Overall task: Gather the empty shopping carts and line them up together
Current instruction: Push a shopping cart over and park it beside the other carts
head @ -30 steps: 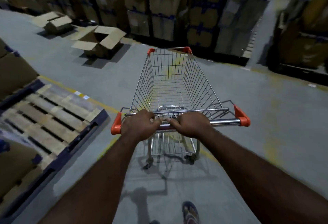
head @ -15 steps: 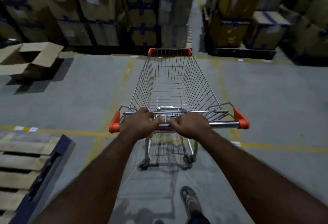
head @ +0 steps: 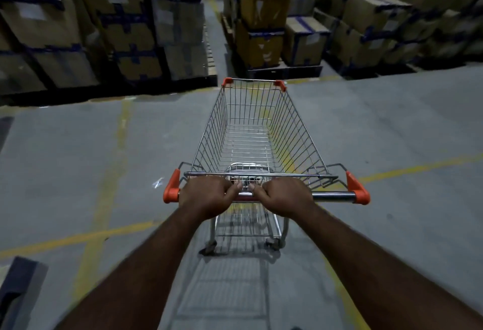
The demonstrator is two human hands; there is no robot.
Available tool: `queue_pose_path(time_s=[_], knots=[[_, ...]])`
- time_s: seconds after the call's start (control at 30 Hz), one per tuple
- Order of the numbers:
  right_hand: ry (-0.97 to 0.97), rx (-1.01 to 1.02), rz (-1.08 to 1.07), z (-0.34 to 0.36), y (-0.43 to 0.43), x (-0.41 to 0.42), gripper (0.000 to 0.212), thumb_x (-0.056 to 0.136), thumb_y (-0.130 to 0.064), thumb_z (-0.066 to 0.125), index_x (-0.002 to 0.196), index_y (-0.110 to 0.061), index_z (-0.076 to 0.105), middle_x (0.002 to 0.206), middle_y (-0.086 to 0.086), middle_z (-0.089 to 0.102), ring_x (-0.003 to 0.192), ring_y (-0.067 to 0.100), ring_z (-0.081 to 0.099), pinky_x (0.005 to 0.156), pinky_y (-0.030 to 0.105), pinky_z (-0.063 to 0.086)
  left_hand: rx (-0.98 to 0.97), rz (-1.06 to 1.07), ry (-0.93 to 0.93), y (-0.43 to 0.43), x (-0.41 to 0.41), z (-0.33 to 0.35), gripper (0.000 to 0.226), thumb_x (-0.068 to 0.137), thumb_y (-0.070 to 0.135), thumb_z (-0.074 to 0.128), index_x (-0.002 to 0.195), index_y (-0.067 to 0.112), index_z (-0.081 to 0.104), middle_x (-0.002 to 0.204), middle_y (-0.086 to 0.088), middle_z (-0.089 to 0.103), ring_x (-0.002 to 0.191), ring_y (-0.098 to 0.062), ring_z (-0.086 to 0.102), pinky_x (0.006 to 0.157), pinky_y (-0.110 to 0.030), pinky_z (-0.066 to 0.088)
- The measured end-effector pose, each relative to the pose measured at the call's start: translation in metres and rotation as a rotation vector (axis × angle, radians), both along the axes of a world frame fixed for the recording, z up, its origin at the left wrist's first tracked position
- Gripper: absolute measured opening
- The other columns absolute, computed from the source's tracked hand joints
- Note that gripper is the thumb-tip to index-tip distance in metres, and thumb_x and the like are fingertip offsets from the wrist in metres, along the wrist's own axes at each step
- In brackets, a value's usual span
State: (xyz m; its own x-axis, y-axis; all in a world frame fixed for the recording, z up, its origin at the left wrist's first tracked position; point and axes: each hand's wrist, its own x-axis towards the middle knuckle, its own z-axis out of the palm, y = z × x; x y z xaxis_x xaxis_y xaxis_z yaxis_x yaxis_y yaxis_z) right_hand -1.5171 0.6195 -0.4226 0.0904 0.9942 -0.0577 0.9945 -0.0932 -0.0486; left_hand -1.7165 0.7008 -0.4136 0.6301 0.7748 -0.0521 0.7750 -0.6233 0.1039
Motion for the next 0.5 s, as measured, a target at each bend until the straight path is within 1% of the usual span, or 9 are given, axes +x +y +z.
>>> queue_pose_path(time_s=[0.03,0.1,0.17,0.23,0.33,0.43,0.5], knots=[[-0.008,0.005,-0.018,0.000,-0.005,0.008,0.078,0.095,-0.072,0.014,0.089,-0.021,0.072,0.076,0.003,0.064,0.082,0.028,0.066,0.075,0.036,0.051,0.026,-0.040,-0.007,-0.003,0.009,0.000,0.061,0.098,0.070,0.016,0.078,0.033,0.060,0.080,0.009,0.063,0.080,-0.016,0.064,0.070,-0.032,0.043],[-0.021,0.017,-0.051,-0.001,-0.017,0.025,0.078,0.095,-0.073,0.014,0.089,-0.021,0.071,0.080,0.005,0.068,0.082,0.029,0.066,0.072,0.035,0.049,0.058,-0.111,-0.010,-0.008,0.027,-0.002,0.060,0.100,0.067,0.018,0.091,0.030,0.065,0.092,0.008,0.066,0.088,-0.018,0.065,0.072,-0.033,0.045],[-0.024,0.034,-0.084,-0.002,-0.030,0.042,0.078,0.096,-0.072,0.013,0.084,-0.020,0.070,0.077,0.006,0.067,0.081,0.030,0.066,0.070,0.035,0.047,0.057,-0.176,-0.001,-0.012,0.046,-0.005,0.060,0.101,0.065,0.017,0.099,0.029,0.065,0.101,0.006,0.067,0.094,-0.019,0.065,0.079,-0.035,0.050],[-0.039,0.054,-0.118,-0.001,-0.043,0.057,0.077,0.097,-0.071,0.015,0.084,-0.019,0.070,0.076,0.006,0.066,0.079,0.030,0.066,0.068,0.034,0.046,0.052,-0.234,0.017,-0.017,0.066,-0.007,0.060,0.102,0.064,0.015,0.103,0.030,0.065,0.105,0.005,0.067,0.096,-0.018,0.065,0.081,-0.037,0.051],[-0.062,0.068,-0.185,-0.001,-0.062,0.079,0.077,0.097,-0.071,0.016,0.084,-0.018,0.070,0.076,0.007,0.067,0.078,0.030,0.066,0.065,0.033,0.044,0.069,-0.283,0.014,-0.026,0.096,-0.009,0.062,0.101,0.065,0.014,0.101,0.029,0.065,0.103,0.006,0.067,0.093,-0.017,0.065,0.079,-0.036,0.051],[-0.056,0.070,-0.225,0.000,-0.080,0.101,0.081,0.095,-0.073,0.011,0.083,-0.019,0.071,0.073,0.004,0.066,0.074,0.028,0.066,0.068,0.033,0.050,0.077,-0.294,0.022,-0.032,0.126,-0.011,0.070,0.098,0.069,0.009,0.096,0.029,0.066,0.095,0.008,0.067,0.087,-0.016,0.065,0.076,-0.035,0.052],[-0.043,0.071,-0.254,0.000,-0.091,0.116,0.078,0.095,-0.073,0.013,0.085,-0.021,0.071,0.074,0.004,0.066,0.075,0.028,0.066,0.067,0.032,0.049,0.070,-0.307,0.020,-0.037,0.147,-0.011,0.073,0.097,0.070,0.006,0.094,0.029,0.067,0.091,0.008,0.068,0.082,-0.015,0.064,0.074,-0.034,0.051]])
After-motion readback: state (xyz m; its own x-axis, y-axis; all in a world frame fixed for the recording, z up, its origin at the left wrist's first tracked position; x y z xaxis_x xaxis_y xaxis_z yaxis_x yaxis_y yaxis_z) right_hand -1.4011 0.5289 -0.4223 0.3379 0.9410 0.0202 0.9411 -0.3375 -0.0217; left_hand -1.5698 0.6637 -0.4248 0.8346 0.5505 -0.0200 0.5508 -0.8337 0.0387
